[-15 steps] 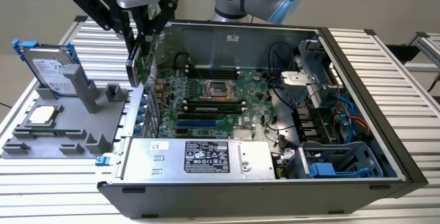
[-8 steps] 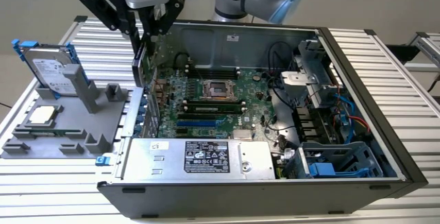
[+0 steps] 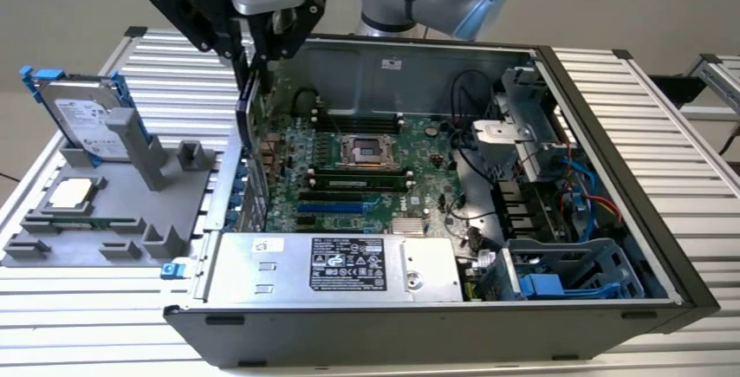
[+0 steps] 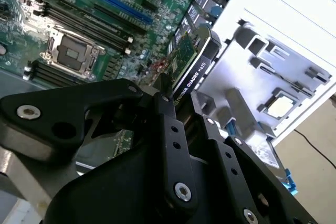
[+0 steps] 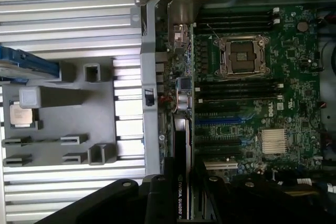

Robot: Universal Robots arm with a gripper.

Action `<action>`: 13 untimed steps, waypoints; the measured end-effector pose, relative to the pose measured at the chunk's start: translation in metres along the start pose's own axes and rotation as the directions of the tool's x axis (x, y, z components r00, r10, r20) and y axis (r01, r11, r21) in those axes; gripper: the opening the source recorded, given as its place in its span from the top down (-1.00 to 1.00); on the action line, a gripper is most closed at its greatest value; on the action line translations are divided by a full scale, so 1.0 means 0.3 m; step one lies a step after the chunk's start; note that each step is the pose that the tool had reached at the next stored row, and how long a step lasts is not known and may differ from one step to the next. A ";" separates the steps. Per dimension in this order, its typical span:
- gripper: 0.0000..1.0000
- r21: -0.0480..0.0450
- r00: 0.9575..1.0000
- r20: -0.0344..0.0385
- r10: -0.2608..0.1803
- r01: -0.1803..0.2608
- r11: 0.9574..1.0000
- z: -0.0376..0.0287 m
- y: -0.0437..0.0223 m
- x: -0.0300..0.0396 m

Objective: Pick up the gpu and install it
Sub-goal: 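Pick up the gpu and move the gpu toward the slot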

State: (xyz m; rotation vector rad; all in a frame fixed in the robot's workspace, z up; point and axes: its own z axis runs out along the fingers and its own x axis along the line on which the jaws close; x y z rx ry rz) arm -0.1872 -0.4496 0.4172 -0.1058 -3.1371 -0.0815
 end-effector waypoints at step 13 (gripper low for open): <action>1.00 0.000 1.000 0.000 0.000 0.000 1.000 0.000 0.004 -0.056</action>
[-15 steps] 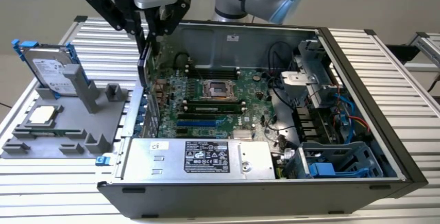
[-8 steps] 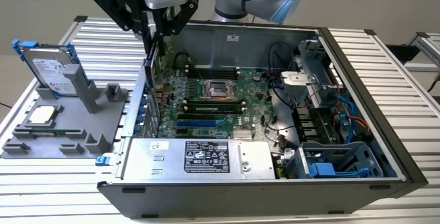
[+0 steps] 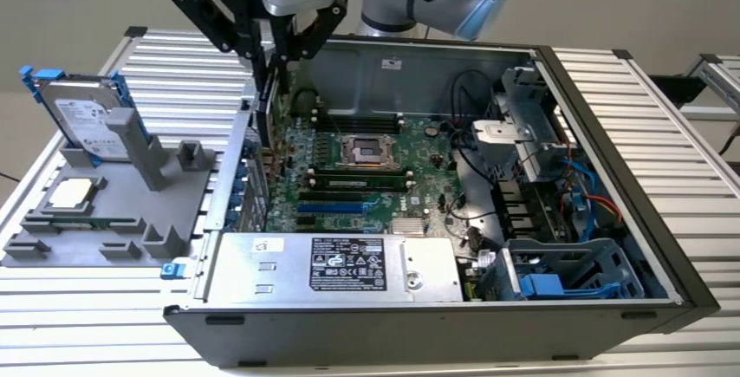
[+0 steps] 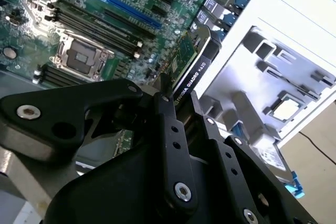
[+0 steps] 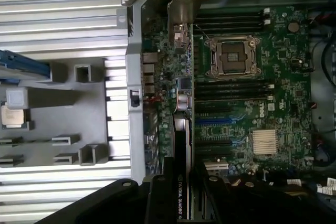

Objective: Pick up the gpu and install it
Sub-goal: 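Pick up the gpu and move the gpu toward the slot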

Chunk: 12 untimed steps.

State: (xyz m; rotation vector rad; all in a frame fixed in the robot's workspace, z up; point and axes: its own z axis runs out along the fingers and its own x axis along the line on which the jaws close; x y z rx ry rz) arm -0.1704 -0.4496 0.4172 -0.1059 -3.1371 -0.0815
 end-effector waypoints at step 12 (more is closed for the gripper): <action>1.00 0.000 1.000 0.000 0.000 0.000 1.000 0.000 0.004 -0.058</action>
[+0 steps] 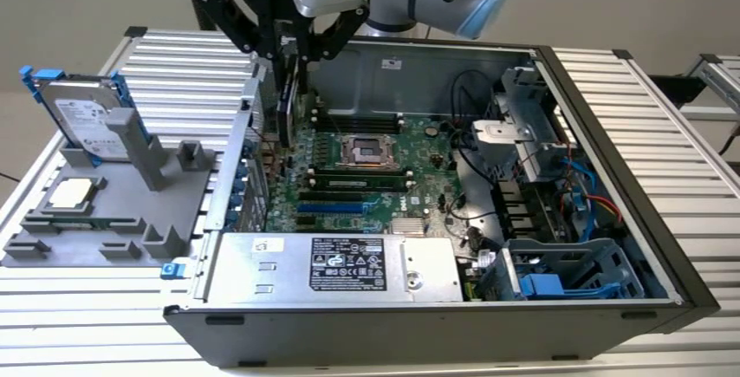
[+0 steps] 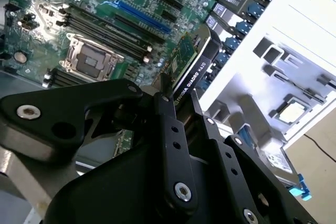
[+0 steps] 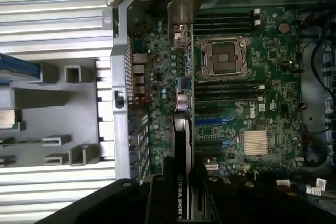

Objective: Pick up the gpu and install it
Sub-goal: 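Pick up the gpu and move the gpu toward the slot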

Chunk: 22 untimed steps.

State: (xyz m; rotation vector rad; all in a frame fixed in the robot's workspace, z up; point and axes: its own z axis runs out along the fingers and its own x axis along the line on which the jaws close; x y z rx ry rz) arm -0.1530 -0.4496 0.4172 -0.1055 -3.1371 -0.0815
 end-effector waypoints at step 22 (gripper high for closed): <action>1.00 0.000 1.000 -0.001 0.000 0.000 1.000 0.000 0.008 -0.123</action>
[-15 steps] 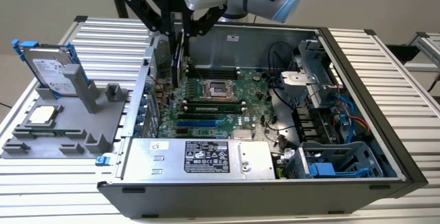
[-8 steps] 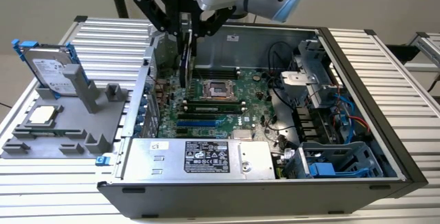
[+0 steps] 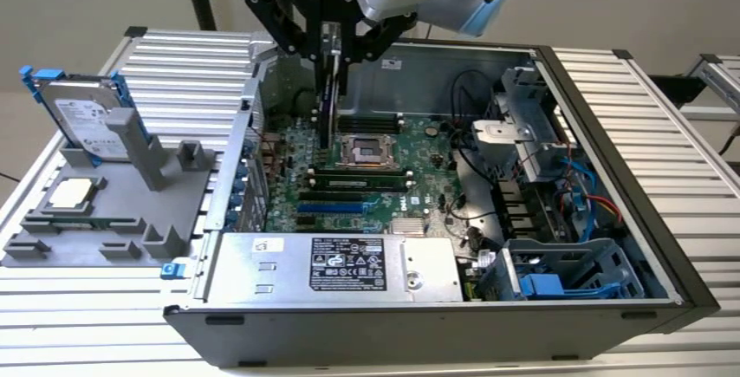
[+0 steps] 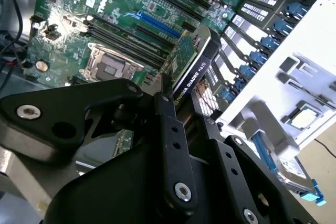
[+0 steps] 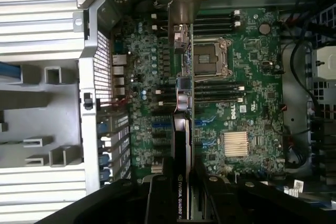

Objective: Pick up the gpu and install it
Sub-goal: 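Pick up the gpu and move the gpu toward the slot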

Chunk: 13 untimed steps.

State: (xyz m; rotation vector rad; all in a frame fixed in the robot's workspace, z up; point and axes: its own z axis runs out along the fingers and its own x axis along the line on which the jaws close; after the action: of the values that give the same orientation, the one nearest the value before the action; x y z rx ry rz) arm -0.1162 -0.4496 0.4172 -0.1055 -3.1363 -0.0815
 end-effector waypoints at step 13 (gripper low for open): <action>1.00 0.000 1.000 -0.002 0.000 0.000 1.000 0.000 0.005 -0.081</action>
State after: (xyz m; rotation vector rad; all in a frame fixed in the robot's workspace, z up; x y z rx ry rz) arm -0.0917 -0.4496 0.4172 -0.1054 -3.1343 -0.0814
